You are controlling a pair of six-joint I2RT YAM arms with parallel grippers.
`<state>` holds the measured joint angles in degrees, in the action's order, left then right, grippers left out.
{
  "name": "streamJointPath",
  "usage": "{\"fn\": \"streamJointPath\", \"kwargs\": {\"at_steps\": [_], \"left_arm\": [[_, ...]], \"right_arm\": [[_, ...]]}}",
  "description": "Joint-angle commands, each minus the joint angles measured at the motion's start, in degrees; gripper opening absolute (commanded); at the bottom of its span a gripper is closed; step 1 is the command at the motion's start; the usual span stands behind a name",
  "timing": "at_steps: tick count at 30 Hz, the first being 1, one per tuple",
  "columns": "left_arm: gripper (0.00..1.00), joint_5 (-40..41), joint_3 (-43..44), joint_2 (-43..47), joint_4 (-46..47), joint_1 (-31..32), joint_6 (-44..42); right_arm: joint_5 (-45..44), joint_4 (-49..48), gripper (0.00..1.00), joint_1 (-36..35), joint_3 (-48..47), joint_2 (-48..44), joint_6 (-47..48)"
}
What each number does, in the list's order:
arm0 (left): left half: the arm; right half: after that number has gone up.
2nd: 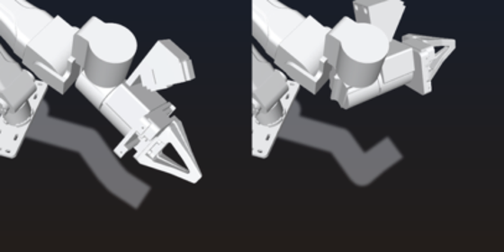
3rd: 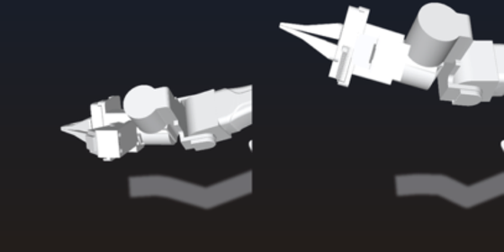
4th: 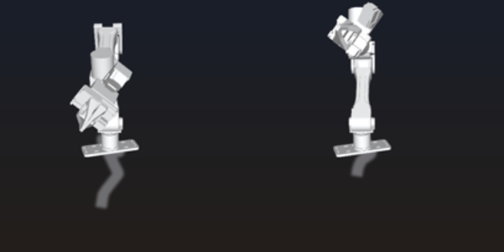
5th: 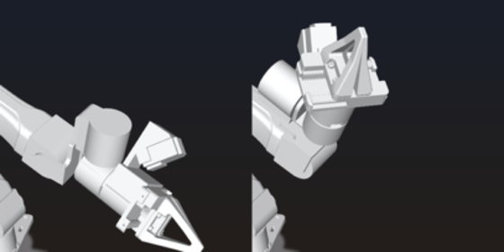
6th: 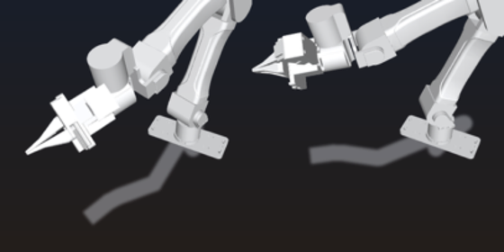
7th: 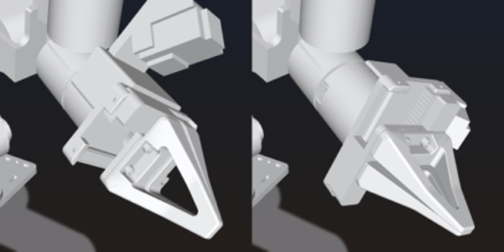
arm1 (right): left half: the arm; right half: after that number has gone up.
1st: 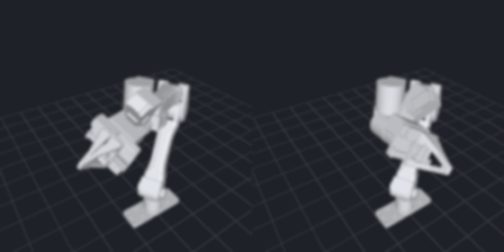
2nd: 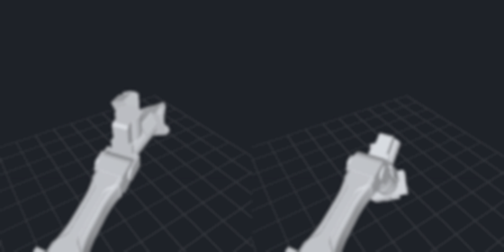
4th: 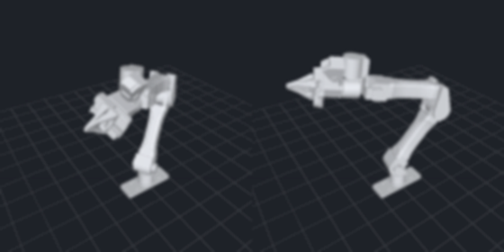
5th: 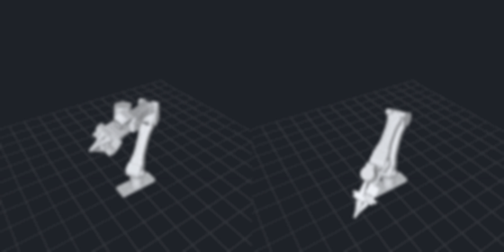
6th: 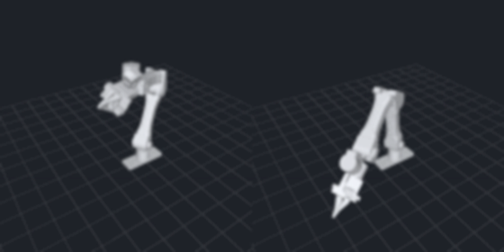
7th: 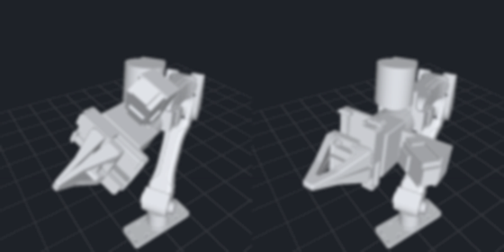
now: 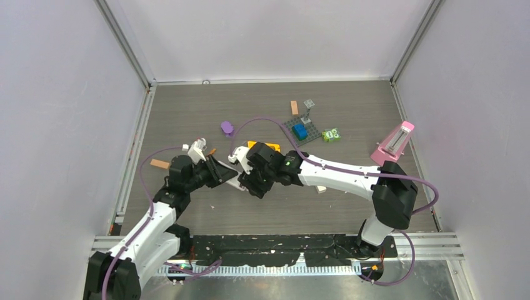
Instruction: Load the batteries into the remote control
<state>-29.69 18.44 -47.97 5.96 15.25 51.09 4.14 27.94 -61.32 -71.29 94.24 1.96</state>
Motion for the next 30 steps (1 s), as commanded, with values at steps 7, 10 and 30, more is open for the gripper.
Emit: {"fn": "streamJointPath", "kwargs": {"at_steps": [7, 10, 30], "left_arm": [[0.0, 10.1, 2.8, 1.3, -8.0, 0.0, -7.2], [0.0, 14.2, 3.7, 2.8, -11.7, 0.0, -7.4], [0.0, 25.6, 8.9, 8.2, -24.5, 0.0, -8.1]], "right_arm": [[0.3, -1.2, 0.56, 0.9, 5.2, -1.2, 2.9], [-1.7, 1.3, 0.57, 1.2, 3.7, 2.4, 4.6], [-8.6, 8.1, 0.85, 1.7, -0.9, 9.6, 0.1]]}}
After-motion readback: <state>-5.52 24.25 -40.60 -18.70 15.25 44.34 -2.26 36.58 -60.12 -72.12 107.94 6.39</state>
